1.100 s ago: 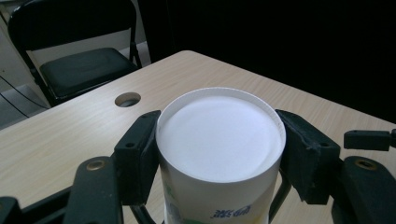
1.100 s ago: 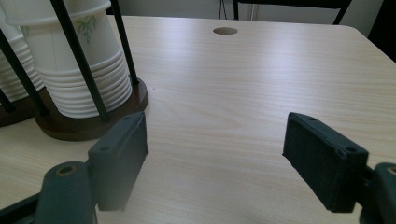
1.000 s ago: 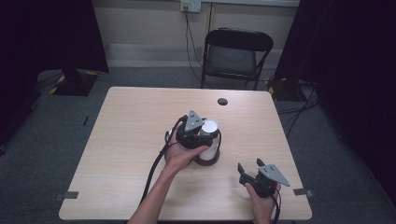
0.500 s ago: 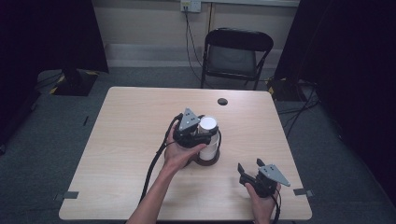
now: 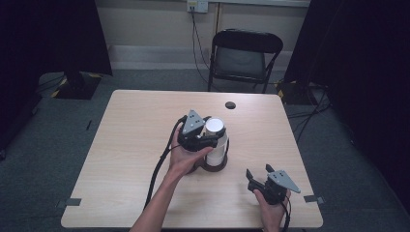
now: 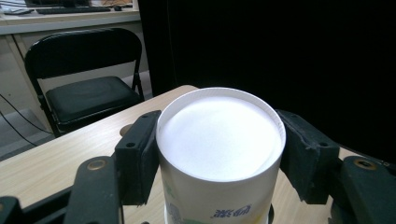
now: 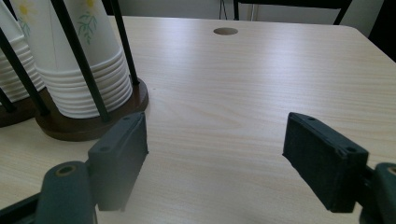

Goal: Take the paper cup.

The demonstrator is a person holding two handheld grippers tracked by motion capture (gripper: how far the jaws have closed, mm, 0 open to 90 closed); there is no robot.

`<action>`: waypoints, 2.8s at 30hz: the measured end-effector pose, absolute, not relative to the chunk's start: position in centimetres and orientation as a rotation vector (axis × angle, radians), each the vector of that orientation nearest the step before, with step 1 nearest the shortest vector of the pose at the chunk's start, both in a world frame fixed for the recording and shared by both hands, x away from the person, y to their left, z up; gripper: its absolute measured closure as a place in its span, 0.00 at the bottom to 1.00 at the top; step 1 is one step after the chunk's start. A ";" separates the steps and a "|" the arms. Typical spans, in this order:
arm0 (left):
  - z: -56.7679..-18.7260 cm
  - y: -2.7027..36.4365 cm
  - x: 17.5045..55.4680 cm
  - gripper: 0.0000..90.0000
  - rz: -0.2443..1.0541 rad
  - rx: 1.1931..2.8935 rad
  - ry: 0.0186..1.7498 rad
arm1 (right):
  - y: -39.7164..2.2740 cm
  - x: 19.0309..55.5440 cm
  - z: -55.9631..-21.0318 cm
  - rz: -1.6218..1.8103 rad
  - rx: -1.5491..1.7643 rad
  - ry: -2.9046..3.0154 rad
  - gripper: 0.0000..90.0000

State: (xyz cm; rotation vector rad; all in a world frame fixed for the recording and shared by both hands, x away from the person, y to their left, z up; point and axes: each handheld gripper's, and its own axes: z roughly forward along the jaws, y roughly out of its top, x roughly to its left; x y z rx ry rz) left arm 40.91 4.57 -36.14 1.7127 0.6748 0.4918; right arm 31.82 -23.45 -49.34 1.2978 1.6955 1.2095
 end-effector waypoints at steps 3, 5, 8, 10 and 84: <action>-35.8 4.9 40.7 0.39 0.494 1.691 0.665 | -23.4 31.8 -49.3 1.206 1.298 1.700 0.24; -35.7 5.0 40.6 0.39 0.473 1.684 0.661 | -23.4 31.8 -49.3 1.206 1.298 1.701 0.24; -35.6 5.1 40.5 0.39 0.477 1.685 0.657 | -23.4 31.8 -49.3 1.206 1.298 1.700 0.24; -35.5 5.3 40.4 0.39 0.464 1.686 0.657 | -23.4 31.8 -49.3 1.206 1.298 1.698 0.24; -40.2 14.0 33.3 0.40 0.206 1.464 0.788 | -11.6 29.6 -45.5 1.545 0.811 2.009 0.49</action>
